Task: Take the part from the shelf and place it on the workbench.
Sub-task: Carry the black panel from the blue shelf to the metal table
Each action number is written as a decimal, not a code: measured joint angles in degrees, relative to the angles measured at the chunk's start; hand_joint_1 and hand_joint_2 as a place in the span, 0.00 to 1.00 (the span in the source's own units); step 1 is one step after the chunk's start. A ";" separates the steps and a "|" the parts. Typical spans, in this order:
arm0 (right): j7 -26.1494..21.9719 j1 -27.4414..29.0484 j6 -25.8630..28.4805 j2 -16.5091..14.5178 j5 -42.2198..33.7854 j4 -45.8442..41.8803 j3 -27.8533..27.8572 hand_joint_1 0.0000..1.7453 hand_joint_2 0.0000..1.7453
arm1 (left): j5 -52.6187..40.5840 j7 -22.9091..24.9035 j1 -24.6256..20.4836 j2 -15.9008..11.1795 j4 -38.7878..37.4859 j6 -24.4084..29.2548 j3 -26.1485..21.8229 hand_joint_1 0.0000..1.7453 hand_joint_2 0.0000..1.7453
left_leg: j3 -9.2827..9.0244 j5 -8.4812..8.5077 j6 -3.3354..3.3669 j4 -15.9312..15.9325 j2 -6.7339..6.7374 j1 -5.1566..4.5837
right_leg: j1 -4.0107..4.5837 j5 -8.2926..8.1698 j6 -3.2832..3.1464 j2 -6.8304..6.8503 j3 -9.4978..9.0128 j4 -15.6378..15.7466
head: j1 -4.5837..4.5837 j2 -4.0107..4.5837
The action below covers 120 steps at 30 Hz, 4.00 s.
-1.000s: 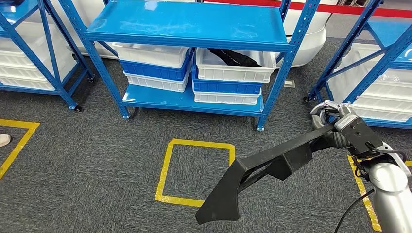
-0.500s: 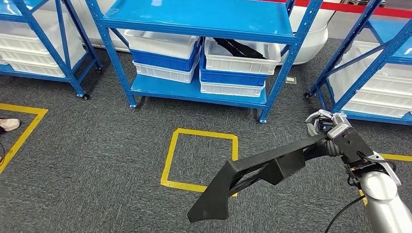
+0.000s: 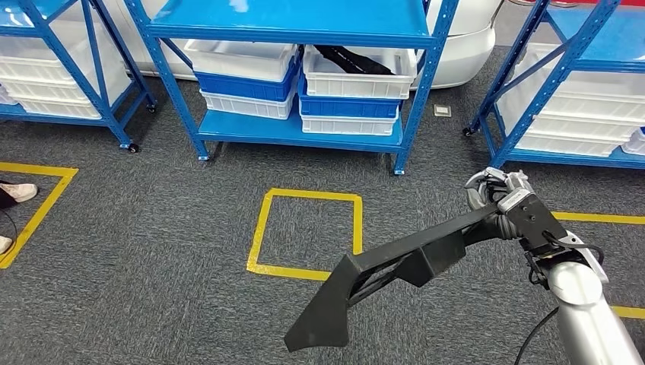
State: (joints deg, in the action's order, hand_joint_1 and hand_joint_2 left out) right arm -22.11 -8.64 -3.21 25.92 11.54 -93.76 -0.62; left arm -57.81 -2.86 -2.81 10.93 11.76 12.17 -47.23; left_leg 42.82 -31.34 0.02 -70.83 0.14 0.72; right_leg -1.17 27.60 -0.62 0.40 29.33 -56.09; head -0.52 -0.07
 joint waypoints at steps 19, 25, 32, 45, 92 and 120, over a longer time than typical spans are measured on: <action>-0.91 -4.95 0.50 -3.18 1.95 4.90 -2.51 1.00 1.00 | -0.06 -0.53 -0.40 0.78 0.02 -0.79 -0.48 0.00 0.00 | -7.92 8.16 2.46 14.93 0.45 0.38 | -1.10 2.67 5.36 -0.11 6.20 -13.53 | -0.73 0.00; -1.03 -4.50 0.47 -3.15 1.14 5.04 -2.19 1.00 1.00 | -0.08 -0.90 -0.31 0.91 0.03 -1.31 -0.50 0.00 0.00 | -6.12 10.07 0.14 13.90 0.40 0.37 | -0.74 2.64 4.68 -0.23 -2.03 0.04 | -0.81 0.00; -1.50 -4.46 -2.37 -2.93 -0.37 5.47 -2.13 1.00 1.00 | 0.02 -0.90 -0.18 0.87 0.00 -1.33 -1.09 0.00 0.00 | -0.70 -1.51 -0.42 -3.24 -0.03 0.80 | -0.37 -0.30 0.76 -0.18 0.92 -0.23 | 0.17 0.00; -2.79 -2.52 -3.02 -1.22 -1.88 4.54 -0.19 1.00 1.00 | -0.20 -0.90 -0.24 0.92 0.00 -1.58 -1.36 0.00 0.00 | -11.06 5.39 3.03 14.80 0.27 0.09 | 0.28 4.32 2.67 -0.22 7.44 -11.20 | -0.38 0.00; -1.66 -6.17 -4.42 -1.02 0.11 4.95 0.30 1.00 1.00 | -0.19 -3.20 -0.38 1.00 0.00 -3.62 -2.78 0.00 0.00 | -1.05 -0.92 -0.43 -0.99 -0.14 0.03 | -0.10 -0.43 0.41 -0.24 1.00 -0.16 | -0.21 0.00; -1.34 -3.23 -3.87 0.44 -0.15 3.64 0.96 1.00 1.00 | -1.15 -4.17 -0.48 0.90 0.00 -5.46 -2.78 0.00 0.00 | -7.63 8.54 2.94 14.12 0.27 -0.37 | -0.02 1.30 2.43 -0.45 -0.72 0.18 | -0.38 0.00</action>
State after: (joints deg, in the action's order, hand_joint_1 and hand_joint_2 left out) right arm -23.45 -11.87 -7.08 26.36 11.38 -90.12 0.34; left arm -58.96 -7.04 -3.29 11.83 11.76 6.71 -50.01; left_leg 35.20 -22.80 2.96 -56.70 0.41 0.35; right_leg -1.19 28.90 1.81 -0.05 28.61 -55.91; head -0.91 -0.07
